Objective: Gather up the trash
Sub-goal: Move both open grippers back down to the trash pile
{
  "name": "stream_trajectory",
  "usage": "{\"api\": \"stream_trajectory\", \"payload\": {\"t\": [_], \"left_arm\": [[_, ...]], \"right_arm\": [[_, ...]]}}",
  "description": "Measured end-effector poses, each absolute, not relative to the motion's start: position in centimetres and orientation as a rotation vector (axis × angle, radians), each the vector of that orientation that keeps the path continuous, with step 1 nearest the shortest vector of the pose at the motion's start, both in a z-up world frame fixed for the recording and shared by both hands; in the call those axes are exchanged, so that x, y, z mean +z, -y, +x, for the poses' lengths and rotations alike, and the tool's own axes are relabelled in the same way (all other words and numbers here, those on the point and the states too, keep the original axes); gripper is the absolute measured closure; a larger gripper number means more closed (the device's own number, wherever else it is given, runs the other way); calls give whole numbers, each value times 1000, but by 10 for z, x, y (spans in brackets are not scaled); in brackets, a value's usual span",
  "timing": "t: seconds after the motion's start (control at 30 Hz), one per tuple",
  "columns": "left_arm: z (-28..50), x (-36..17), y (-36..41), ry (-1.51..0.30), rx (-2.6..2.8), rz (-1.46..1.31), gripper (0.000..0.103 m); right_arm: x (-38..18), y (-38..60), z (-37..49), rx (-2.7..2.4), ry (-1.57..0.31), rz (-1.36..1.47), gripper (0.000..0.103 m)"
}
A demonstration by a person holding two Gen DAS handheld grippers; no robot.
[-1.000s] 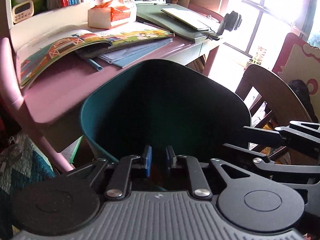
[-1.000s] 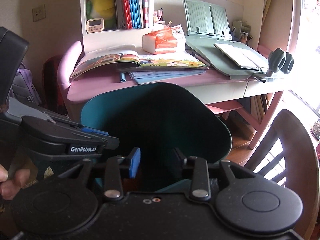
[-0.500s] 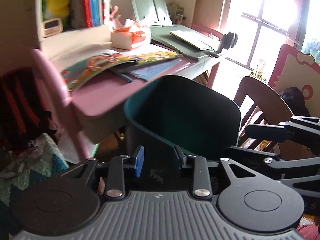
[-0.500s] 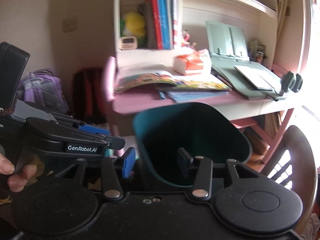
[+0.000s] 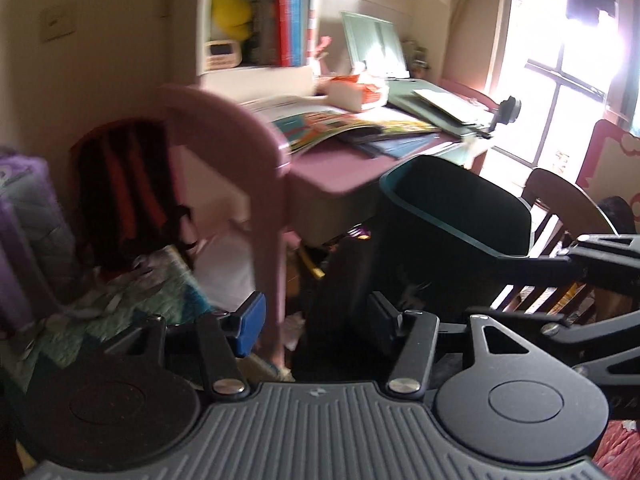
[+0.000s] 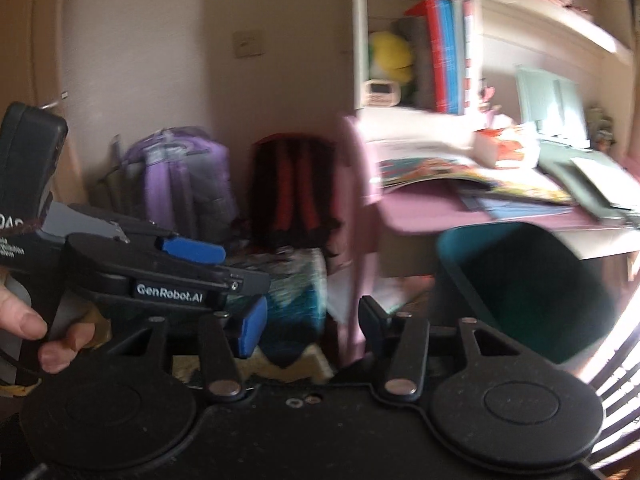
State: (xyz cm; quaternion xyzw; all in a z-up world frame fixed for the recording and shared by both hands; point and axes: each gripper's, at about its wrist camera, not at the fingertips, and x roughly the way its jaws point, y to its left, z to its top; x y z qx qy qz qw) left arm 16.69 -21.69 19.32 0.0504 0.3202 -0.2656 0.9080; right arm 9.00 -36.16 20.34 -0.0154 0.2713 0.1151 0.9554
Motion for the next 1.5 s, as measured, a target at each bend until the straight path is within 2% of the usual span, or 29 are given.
{"api": "stream_trajectory", "payload": {"t": [0.13,0.3,0.37,0.67,1.0,1.17,1.33,1.5], "left_arm": [[159,180,168,-644,-477,95,29],[153,149,106,-662,-380,72,27],[153,132,84,-677,-343,58,23],[167,41,5,-798,-212,-46,22],[203,-91,-35,-1002,-121,-97,18],[226,-160,-55,-1105,-79,-120,9],[250,-230,-75,-1240,-82,-99,9],[267,-285,-81,-1345,-199,-3,9]], "right_arm": [[175,318,99,309,-575,-32,50],[126,264,111,361,-612,-35,48],[104,246,118,388,-643,-29,47],[-1,188,150,461,-844,-14,46],[-132,163,191,444,-1057,15,45],[-204,153,211,431,-1185,41,45],[-260,143,224,425,-1321,-8,45],[-302,135,239,440,-1377,-110,45]]}}
